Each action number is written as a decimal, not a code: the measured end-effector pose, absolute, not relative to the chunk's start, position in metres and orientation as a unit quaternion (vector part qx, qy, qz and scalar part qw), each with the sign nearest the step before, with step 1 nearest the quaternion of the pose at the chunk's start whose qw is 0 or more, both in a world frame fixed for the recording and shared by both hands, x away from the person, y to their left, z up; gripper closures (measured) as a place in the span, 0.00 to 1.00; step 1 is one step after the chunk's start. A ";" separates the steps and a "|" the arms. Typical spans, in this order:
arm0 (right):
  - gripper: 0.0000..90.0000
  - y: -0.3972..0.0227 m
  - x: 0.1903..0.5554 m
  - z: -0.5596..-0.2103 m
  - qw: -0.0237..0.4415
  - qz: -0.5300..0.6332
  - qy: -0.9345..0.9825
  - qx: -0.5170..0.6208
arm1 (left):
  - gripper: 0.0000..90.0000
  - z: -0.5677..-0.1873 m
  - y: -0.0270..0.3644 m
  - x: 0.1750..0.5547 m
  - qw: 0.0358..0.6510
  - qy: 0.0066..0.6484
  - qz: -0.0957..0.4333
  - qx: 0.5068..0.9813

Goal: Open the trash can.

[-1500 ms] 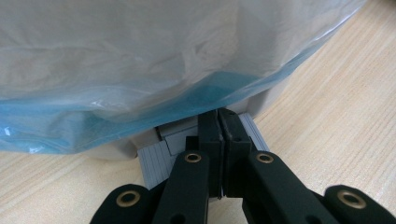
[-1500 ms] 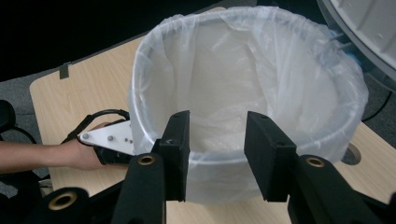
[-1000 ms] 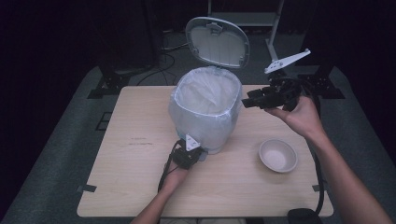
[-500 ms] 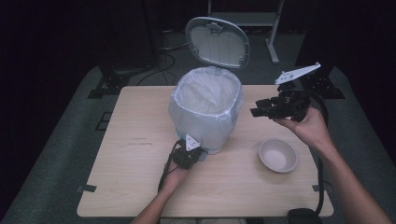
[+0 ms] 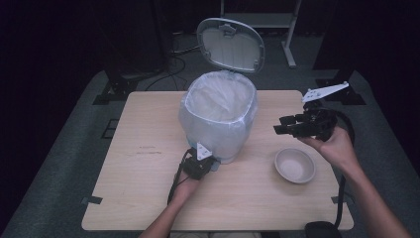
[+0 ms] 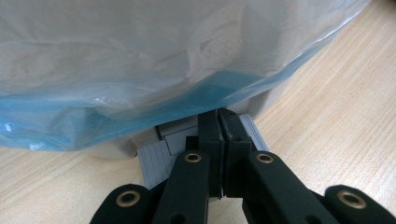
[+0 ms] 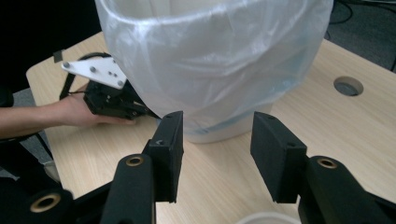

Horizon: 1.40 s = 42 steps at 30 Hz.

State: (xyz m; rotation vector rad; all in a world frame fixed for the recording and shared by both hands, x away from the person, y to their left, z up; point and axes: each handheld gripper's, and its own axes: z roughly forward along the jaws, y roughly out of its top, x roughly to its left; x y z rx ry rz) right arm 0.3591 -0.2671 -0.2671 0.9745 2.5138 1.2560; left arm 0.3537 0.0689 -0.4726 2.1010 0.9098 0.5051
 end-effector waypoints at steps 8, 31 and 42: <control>0.58 -0.278 0.355 -0.285 0.080 0.416 0.841 0.336 | 0.99 -0.473 0.069 0.354 0.389 0.358 0.196 0.826; 0.55 -0.306 0.339 -0.338 0.076 0.410 0.835 0.360 | 0.99 -0.473 0.069 0.354 0.389 0.359 0.196 0.826; 0.54 -0.314 0.333 -0.363 0.071 0.412 0.831 0.366 | 0.99 -0.473 0.069 0.354 0.389 0.359 0.199 0.824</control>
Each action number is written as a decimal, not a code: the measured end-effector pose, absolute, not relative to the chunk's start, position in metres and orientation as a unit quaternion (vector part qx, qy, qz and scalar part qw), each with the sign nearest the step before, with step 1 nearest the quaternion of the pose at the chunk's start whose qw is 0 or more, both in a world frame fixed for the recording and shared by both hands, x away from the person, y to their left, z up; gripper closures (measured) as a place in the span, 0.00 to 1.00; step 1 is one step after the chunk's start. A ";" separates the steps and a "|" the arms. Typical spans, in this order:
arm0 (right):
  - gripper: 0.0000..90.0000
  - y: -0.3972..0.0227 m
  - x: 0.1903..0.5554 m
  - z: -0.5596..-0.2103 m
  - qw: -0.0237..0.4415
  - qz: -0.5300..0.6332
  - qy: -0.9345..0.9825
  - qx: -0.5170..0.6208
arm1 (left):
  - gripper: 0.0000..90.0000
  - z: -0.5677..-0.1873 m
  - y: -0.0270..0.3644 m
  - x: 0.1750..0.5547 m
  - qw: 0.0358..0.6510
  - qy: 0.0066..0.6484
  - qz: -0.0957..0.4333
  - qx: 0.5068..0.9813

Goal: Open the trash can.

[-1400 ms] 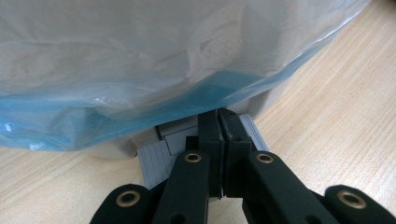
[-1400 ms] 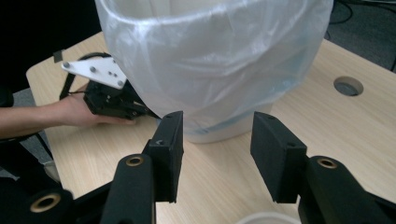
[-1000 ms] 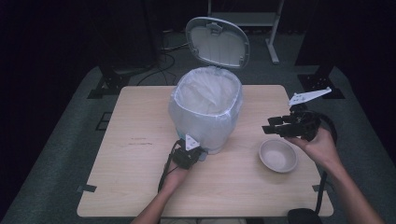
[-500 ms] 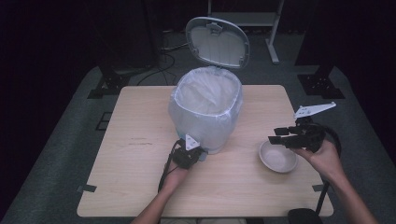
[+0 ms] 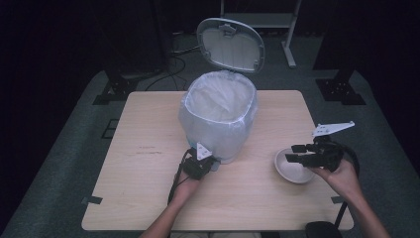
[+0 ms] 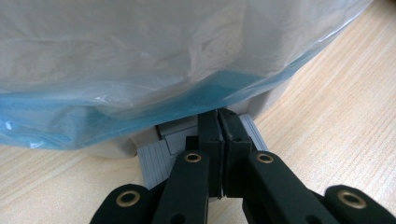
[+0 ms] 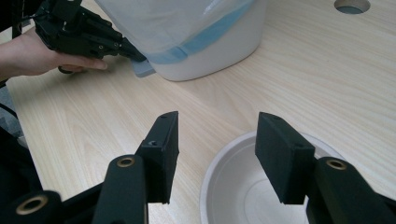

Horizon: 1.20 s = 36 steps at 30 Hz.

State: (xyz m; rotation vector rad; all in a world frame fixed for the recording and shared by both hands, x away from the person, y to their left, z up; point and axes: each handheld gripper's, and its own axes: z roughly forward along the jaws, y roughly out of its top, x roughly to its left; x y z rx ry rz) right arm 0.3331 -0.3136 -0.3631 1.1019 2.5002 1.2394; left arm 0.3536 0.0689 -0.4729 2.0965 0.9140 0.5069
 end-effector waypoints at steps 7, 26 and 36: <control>0.52 -0.315 0.329 -0.376 0.067 0.404 0.836 0.364 | 0.99 -0.473 0.069 0.353 0.388 0.358 0.201 0.825; 0.51 -0.313 0.324 -0.412 0.067 0.378 0.849 0.362 | 0.99 -0.474 0.070 0.353 0.393 0.358 0.200 0.823; 0.50 -0.309 0.321 -0.423 0.058 0.368 0.858 0.353 | 0.99 -0.474 0.070 0.353 0.396 0.357 0.201 0.822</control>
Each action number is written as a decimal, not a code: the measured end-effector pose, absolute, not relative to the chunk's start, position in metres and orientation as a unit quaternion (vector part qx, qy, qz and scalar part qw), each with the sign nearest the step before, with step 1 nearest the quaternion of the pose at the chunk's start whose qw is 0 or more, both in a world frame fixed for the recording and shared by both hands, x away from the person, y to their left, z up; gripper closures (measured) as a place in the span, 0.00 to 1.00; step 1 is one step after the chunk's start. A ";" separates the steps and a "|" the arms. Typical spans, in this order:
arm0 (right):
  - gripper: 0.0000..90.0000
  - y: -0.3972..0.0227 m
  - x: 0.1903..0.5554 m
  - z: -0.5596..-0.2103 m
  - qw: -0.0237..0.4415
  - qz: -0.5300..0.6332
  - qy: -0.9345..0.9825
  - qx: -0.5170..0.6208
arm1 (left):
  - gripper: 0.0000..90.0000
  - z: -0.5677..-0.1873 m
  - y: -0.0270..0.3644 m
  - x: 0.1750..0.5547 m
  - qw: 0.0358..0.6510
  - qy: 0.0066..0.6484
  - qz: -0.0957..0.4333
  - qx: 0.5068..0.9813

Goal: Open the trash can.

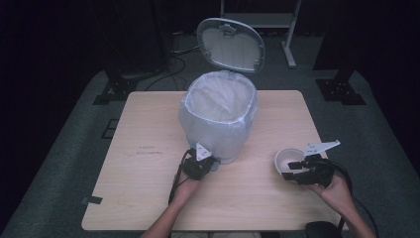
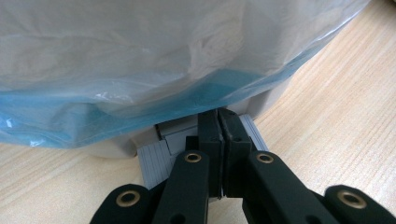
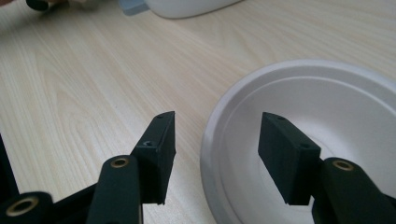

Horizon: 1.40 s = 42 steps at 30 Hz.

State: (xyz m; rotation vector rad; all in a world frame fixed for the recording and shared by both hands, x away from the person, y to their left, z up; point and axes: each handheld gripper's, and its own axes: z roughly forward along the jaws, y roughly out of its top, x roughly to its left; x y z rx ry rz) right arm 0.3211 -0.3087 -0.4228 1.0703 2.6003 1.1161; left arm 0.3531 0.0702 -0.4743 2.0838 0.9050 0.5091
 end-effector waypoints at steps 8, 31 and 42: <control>0.51 -0.307 0.319 -0.433 0.061 0.350 0.865 0.354 | 0.99 -0.475 0.071 0.353 0.397 0.356 0.200 0.822; 0.78 -0.297 0.322 -0.442 0.077 0.327 0.878 0.342 | 0.99 -0.476 0.072 0.353 0.404 0.359 0.198 0.818; 0.85 -0.298 0.323 -0.425 0.072 0.352 0.867 0.346 | 0.99 -0.476 0.072 0.353 0.404 0.360 0.197 0.818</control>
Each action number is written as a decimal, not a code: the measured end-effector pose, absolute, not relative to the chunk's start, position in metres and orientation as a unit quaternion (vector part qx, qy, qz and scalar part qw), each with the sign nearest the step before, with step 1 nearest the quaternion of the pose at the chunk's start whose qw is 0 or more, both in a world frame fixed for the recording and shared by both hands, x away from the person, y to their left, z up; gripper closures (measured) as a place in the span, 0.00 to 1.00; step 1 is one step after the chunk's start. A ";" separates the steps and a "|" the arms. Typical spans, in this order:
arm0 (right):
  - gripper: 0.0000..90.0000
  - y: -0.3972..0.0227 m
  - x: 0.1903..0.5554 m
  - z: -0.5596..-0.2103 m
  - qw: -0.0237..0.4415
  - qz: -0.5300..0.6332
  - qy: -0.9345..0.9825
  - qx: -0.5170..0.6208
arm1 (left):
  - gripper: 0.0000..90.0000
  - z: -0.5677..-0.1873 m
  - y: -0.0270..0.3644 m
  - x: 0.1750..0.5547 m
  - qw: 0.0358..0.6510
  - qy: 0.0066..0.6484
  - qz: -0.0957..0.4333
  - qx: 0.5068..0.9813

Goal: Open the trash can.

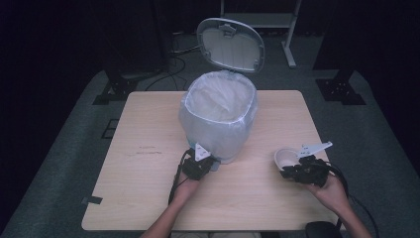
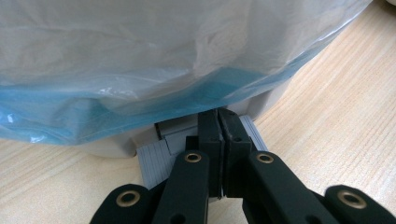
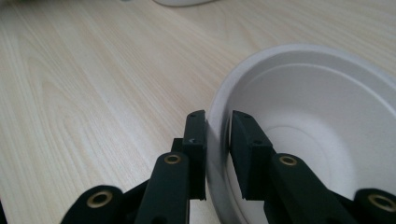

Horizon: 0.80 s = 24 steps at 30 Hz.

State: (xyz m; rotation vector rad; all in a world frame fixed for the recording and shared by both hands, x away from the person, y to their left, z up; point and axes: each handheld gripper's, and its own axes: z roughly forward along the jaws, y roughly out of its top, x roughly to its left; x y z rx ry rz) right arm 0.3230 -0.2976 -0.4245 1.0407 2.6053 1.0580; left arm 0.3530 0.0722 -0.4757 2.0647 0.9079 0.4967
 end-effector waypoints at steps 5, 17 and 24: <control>0.89 -0.299 0.324 -0.414 0.075 0.366 0.860 0.347 | 0.99 -0.476 0.073 0.353 0.404 0.359 0.197 0.818; 0.91 -0.299 0.327 -0.404 0.068 0.374 0.855 0.354 | 0.99 -0.475 0.073 0.353 0.403 0.359 0.195 0.819; 0.93 -0.301 0.329 -0.395 0.062 0.385 0.850 0.355 | 0.99 -0.475 0.073 0.353 0.402 0.359 0.195 0.819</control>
